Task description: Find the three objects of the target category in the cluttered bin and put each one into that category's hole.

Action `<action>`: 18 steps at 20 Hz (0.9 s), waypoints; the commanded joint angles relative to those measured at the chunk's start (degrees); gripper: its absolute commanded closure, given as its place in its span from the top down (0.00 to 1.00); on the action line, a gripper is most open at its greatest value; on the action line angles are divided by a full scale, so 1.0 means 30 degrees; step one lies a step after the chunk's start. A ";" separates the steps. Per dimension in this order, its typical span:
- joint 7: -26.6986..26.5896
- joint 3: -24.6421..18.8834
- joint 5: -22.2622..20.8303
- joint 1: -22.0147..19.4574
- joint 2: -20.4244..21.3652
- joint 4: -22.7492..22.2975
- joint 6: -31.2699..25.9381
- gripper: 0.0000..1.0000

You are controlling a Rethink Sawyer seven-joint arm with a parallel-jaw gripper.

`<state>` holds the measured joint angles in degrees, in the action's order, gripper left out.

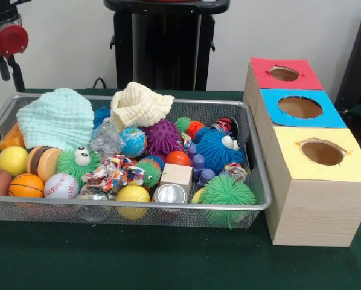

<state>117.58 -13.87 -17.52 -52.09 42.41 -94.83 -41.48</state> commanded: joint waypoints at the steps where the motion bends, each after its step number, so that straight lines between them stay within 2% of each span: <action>1: -0.4368 -0.2022 -0.1293 0.0412 -0.1820 0.2866 -0.2056 1.00; 4: -0.4066 -0.1994 -0.1475 0.0698 -0.2148 0.3202 -0.1836 1.00; 9: -0.3327 -0.1785 -0.1544 0.1100 -0.2045 0.2887 -0.1500 1.00; 18: -0.0739 -0.0872 -0.1230 0.2611 -0.1928 0.2002 -0.0427 1.00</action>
<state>117.58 -14.74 -19.40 -46.64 38.44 -88.41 -41.88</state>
